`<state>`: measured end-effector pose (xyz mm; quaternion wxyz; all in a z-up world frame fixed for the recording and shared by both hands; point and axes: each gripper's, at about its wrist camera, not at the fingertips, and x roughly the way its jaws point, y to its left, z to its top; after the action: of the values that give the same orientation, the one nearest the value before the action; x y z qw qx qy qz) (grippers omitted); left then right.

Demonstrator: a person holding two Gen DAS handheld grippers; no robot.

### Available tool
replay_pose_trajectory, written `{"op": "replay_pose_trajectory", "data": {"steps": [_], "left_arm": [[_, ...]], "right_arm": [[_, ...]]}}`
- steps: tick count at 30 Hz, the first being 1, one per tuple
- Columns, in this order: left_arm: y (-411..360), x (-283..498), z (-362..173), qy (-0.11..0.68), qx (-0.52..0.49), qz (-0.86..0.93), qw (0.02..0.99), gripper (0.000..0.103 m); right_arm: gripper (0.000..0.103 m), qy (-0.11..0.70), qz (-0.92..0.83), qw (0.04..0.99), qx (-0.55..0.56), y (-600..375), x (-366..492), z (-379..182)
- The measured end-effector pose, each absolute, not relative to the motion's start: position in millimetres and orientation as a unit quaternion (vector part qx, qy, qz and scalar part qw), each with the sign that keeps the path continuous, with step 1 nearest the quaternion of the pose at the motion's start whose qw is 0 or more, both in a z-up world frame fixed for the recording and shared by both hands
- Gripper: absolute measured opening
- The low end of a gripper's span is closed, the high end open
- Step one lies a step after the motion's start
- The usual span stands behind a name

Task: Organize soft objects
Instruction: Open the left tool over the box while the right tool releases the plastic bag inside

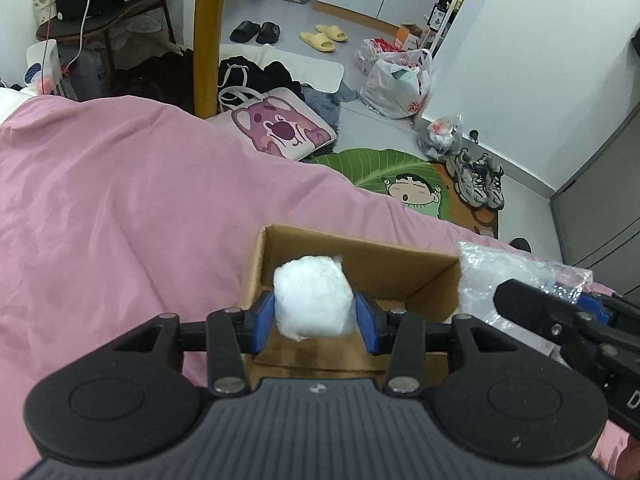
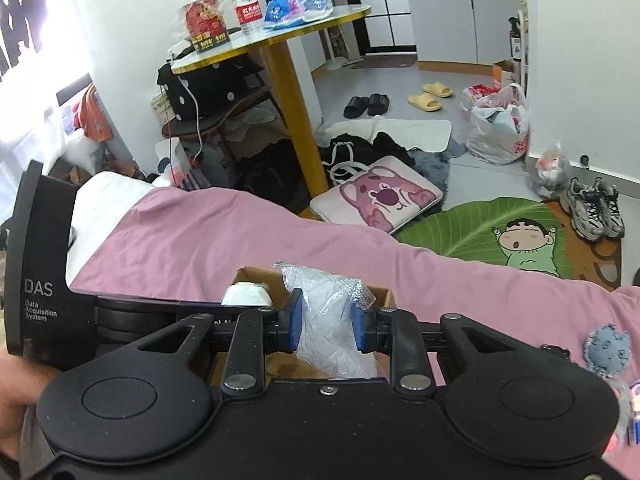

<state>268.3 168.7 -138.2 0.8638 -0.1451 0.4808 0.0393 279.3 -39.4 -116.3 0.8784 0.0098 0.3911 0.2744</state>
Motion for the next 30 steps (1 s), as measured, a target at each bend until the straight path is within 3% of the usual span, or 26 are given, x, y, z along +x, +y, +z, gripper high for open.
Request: {"op": "replay_pose_trajectory", "data": {"steps": [10, 17, 20, 22, 25, 28, 30], "left_arm": [[186.6, 265.2, -131.6, 0.485, -0.184, 0.022, 0.855, 0.046], [195.3, 253.1, -120.0, 0.475, -0.2, 0.046, 0.855, 0.055], [192.9, 249.1, -115.4, 0.469, -0.192, 0.05, 0.86, 0.058], [190.6, 246.7, -111.2, 0.469, -0.19, 0.051, 0.861, 0.06], [187.3, 242.7, -104.4, 0.472, -0.189, 0.062, 0.859, 0.075], [181.6, 235.2, -93.4, 0.466, -0.173, 0.08, 0.864, 0.078], [177.0, 230.8, -86.8, 0.464, -0.171, 0.077, 0.866, 0.079]], "right_arm": [[0.025, 0.413, 0.279, 0.867, 0.006, -26.9, 290.3, -139.1], [0.027, 0.419, 0.281, 0.864, 0.013, -25.2, 294.9, -143.9], [0.04, 0.434, 0.276, 0.857, 0.031, -29.9, 296.0, -141.0], [0.058, 0.424, 0.271, 0.863, 0.037, -34.4, 291.2, -132.1], [0.065, 0.408, 0.263, 0.874, 0.029, -42.0, 282.5, -115.6], [0.078, 0.401, 0.251, 0.88, 0.046, -59.0, 274.7, -102.4], [0.081, 0.394, 0.237, 0.886, 0.052, -69.3, 269.2, -94.6]]}}
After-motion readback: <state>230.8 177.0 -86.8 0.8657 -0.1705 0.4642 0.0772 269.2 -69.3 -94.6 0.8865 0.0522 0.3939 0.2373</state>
